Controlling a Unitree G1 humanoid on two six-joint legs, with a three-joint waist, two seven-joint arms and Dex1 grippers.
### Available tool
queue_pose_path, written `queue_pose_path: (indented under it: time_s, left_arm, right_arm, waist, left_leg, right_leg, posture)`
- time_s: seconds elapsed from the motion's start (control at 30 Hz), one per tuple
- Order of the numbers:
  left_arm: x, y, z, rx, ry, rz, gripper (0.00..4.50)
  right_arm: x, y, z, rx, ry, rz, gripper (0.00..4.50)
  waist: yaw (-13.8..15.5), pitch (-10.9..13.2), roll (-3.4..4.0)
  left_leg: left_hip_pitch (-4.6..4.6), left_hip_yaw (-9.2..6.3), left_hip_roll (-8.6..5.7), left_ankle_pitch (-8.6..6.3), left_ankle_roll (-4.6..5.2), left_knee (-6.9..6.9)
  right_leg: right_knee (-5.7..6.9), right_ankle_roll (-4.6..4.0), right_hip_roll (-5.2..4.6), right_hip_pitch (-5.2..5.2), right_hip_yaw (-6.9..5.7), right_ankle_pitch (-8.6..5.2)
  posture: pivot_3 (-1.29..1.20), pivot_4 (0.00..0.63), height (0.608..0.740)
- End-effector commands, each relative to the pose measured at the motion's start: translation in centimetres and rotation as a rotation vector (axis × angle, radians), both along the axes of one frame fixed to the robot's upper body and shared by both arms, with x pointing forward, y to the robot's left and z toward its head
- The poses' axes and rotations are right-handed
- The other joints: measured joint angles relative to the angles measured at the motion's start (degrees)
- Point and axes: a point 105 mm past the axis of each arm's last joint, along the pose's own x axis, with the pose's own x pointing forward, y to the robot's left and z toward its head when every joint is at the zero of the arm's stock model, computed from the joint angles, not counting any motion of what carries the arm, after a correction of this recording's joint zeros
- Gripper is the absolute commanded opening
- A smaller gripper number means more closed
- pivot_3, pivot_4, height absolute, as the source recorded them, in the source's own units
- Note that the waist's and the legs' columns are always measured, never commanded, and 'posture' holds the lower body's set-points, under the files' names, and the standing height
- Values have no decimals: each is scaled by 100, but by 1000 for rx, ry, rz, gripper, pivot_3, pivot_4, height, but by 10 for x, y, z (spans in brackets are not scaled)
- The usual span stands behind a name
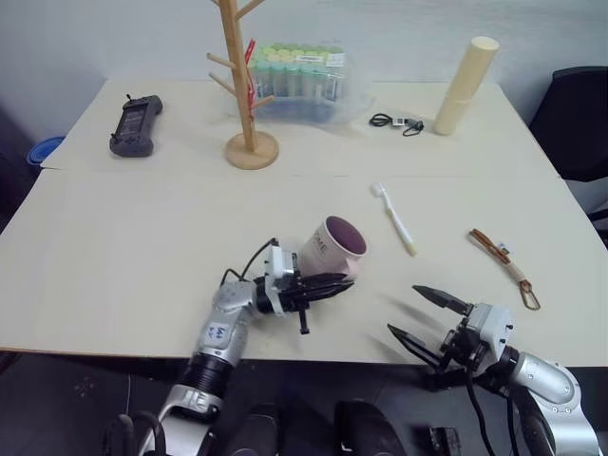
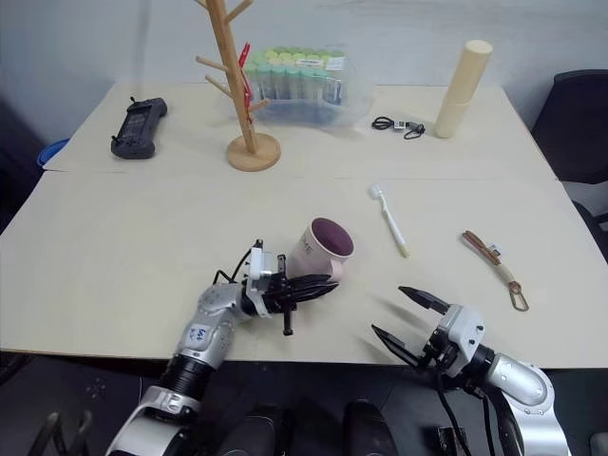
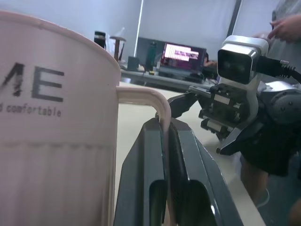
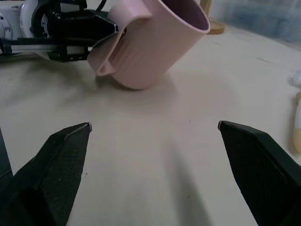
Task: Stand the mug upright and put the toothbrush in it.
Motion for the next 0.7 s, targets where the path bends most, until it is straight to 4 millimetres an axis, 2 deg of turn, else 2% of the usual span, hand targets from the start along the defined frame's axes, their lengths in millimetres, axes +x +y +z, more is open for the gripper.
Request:
queue_pose_path:
  time_s: [0.03,0.13,0.2,0.3,0.4,0.47,0.53,0.57,0.7]
  left_arm:
    - [-6,13,-4,43,8,20,1283]
    - [-4,27,-2,84,-23,78,2109]
    - [-3,39,-3,143,-41,109,2700]
    - [-8,53,0,199,-56,148,3535]
    - [-13,82,8,228,-120,269,4447]
    - [-15,99,14,244,-171,343,4447]
    - [-22,132,25,240,-174,434,4447]
    - [-24,142,29,238,-171,460,4447]
    - [-33,186,34,298,-115,531,4447]
  right_arm:
    - [-2,-1,7,11,-19,2,4500]
    - [0,-1,8,18,-13,-1,4500]
    - [8,-9,9,17,-42,-80,4500]
    - [4,-13,6,42,4,-84,4500]
    - [-1,-31,1,25,-7,-170,4500]
    - [-6,-42,-3,10,-12,-220,4500]
    - [-17,-65,-11,-13,-10,-309,4500]
    - [-21,-72,-13,-22,-11,-334,4500]
    - [-27,-81,-19,-42,9,-361,4500]
  waist:
    - [-19,0,1]
    - [-13,-1,1]
    - [-6,-1,1]
    - [-5,-1,2]
    - [3,-2,3]
    - [3,-2,3]
    - [-2,-1,3]
    - [-1,-2,3]
    - [-14,-1,4]
  left_leg:
    - [0,0,3,0,0,-2]
    - [1,-1,5,0,-1,-3]
    - [0,-2,4,0,-1,-3]
    - [-1,-4,4,0,-1,-3]
    - [-4,-6,5,-3,-1,-7]
    - [-5,-7,5,-3,-1,-9]
    - [-3,-6,4,-4,0,-10]
    - [-2,-5,5,-5,3,-10]
    - [7,-4,9,-12,12,-16]
  right_leg:
    - [0,0,2,0,2,0]
    - [0,0,2,-1,1,0]
    - [-1,0,0,-1,2,0]
    - [-2,0,-1,-2,2,0]
    - [-9,0,-2,-2,2,0]
    - [-13,0,-4,-2,1,0]
    - [-14,-1,-6,1,1,0]
    - [-14,-1,-5,1,3,0]
    - [-16,-6,-7,7,5,-3]
  posture:
    - [0,150,740]
    - [0,150,740]
    - [0,150,740]
    - [0,150,740]
    - [0,150,740]
    - [0,150,740]
    - [0,150,740]
    - [0,150,740]
    - [0,150,740]
